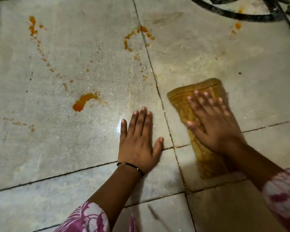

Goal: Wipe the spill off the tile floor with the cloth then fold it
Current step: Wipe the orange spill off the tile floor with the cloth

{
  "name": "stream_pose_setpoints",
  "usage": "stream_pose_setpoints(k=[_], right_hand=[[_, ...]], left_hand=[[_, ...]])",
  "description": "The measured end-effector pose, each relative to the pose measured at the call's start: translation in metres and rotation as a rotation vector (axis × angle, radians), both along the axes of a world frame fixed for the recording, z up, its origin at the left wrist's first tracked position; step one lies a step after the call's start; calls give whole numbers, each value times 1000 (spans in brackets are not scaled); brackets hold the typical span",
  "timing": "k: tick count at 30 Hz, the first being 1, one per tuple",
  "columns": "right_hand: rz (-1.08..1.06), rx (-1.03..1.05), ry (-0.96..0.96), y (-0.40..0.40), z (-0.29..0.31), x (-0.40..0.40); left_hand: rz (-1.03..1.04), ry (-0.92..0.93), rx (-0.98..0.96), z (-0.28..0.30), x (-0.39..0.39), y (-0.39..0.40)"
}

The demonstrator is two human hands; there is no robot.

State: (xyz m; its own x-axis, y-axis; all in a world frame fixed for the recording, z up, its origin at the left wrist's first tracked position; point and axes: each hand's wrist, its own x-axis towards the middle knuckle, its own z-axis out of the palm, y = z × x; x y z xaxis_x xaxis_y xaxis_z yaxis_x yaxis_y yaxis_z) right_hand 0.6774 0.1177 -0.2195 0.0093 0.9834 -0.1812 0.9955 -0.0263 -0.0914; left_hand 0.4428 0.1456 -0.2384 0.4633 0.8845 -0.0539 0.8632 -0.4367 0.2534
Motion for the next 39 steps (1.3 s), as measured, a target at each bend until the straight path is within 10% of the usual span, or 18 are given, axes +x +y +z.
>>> stream_pose_setpoints(k=[9, 17, 26, 33, 39], right_hand=[[-599, 21, 5, 116, -2, 32], [94, 33, 26, 25, -2, -72], [11, -103, -110, -73, 9, 13], [452, -15, -30, 2, -1, -52], [97, 19, 22, 77, -3, -8]], left_hand=[[12, -21, -30, 3, 2, -2], [-15, -31, -5, -3, -3, 0], [32, -62, -5, 0, -2, 1], [63, -98, 0, 2, -2, -1], [31, -17, -22, 2, -4, -1]])
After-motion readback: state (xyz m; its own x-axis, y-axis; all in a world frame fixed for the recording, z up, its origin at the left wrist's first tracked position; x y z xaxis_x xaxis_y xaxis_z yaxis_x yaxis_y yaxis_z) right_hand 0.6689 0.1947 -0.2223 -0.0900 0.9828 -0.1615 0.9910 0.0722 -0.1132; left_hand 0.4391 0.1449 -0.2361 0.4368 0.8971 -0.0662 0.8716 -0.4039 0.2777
